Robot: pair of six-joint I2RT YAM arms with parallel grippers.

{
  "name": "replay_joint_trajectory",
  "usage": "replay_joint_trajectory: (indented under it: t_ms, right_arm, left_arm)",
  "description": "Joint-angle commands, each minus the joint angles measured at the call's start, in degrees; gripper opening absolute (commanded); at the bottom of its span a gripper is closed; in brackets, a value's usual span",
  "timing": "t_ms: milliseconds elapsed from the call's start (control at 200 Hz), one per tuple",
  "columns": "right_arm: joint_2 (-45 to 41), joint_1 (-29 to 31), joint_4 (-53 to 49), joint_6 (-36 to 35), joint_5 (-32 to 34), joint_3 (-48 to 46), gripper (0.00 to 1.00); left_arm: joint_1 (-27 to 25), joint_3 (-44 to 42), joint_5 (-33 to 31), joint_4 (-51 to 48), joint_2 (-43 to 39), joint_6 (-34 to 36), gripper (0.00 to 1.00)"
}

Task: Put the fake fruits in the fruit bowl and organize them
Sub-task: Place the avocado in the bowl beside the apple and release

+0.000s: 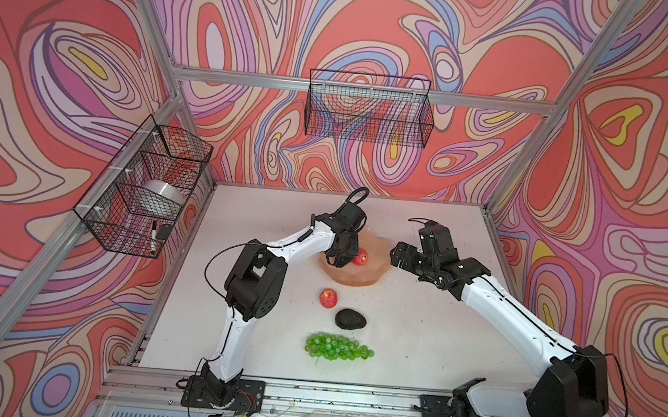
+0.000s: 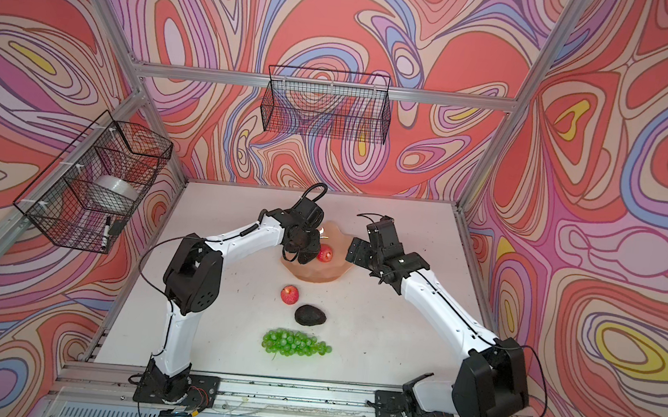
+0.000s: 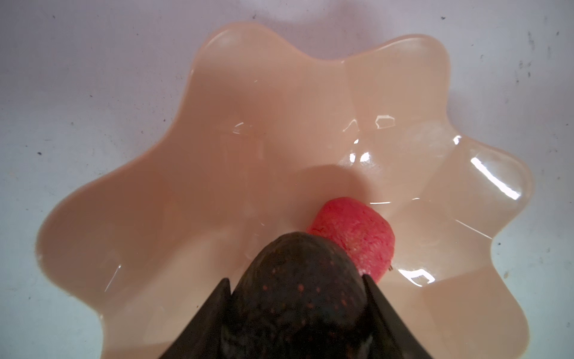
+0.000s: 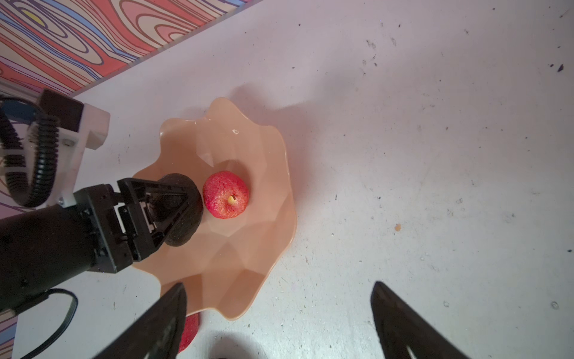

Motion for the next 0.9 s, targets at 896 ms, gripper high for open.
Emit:
replay_joint_trajectory:
  t_ms: [896]
  right_arm:
    - [-6.6, 14.9, -10.2, -12.7, -9.6, -6.5, 0.88]
  left_arm:
    - [1.0, -16.6, -12.2, 14.9, -31.2, -0.9, 0.89]
